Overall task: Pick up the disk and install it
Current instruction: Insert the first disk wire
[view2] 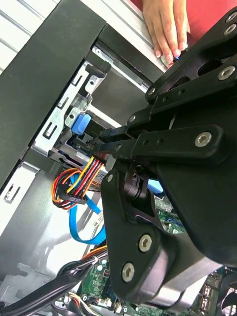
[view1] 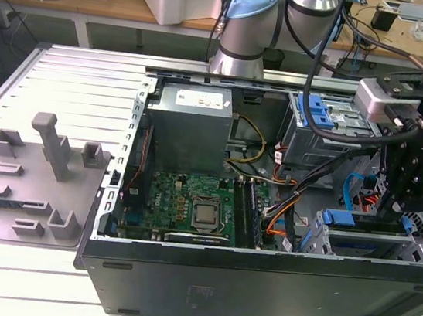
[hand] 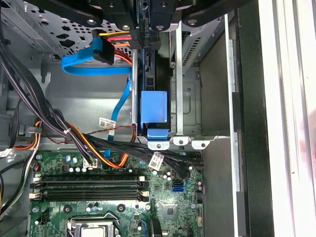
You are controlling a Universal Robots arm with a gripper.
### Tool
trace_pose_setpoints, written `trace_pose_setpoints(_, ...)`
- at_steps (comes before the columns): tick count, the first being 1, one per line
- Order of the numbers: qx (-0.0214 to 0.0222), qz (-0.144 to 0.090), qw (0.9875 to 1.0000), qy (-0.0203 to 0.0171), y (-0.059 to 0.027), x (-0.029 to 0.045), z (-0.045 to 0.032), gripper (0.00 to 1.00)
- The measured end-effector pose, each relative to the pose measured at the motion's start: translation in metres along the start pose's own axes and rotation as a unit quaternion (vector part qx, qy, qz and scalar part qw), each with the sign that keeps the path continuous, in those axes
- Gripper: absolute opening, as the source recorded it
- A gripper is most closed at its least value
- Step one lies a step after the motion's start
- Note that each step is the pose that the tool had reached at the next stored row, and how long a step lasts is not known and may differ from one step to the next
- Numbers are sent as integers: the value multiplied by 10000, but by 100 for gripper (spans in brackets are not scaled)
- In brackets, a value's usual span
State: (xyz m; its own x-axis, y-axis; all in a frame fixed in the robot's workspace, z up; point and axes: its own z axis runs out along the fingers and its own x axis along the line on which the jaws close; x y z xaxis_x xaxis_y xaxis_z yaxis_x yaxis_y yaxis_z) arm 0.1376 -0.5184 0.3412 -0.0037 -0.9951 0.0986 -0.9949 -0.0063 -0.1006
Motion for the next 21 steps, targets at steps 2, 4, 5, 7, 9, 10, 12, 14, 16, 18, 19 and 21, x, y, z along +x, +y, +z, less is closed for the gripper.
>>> trace_pose_setpoints(2, 0, 0, 10000, 0, 0, 0, 1, 17)
trace_pose_setpoints(4, 0, 0, 10000, 0, 0, 0, 3, 17)
trace_pose_setpoints(5, 0, 0, 10000, 0, 0, 0, 3, 17)
trace_pose_setpoints(7, 0, 0, 10000, 0, 1, -1, 5, 17)
trace_pose_setpoints(9, 0, 0, 10000, 0, 1, -1, 8, 17)
trace_pose_setpoints(10, 0, 0, 10000, 0, 1, -1, 10, 17)
trace_pose_setpoints(12, 0, 0, 10000, 0, 1, -1, 11, 17)
trace_pose_setpoints(14, 0, 0, 10000, 0, 1, -1, 11, 17)
trace_pose_setpoints(16, 0, 0, 10000, 0, 1, -1, 12, 17)
trace_pose_setpoints(18, 0, 0, 10000, -2, 1, -1, 8, 17)
trace_pose_setpoints(19, 0, 0, 10000, -1, 0, 0, 3, 17)
trace_pose_setpoints(21, 0, 0, 10000, 0, -1, 1, -7, 17)
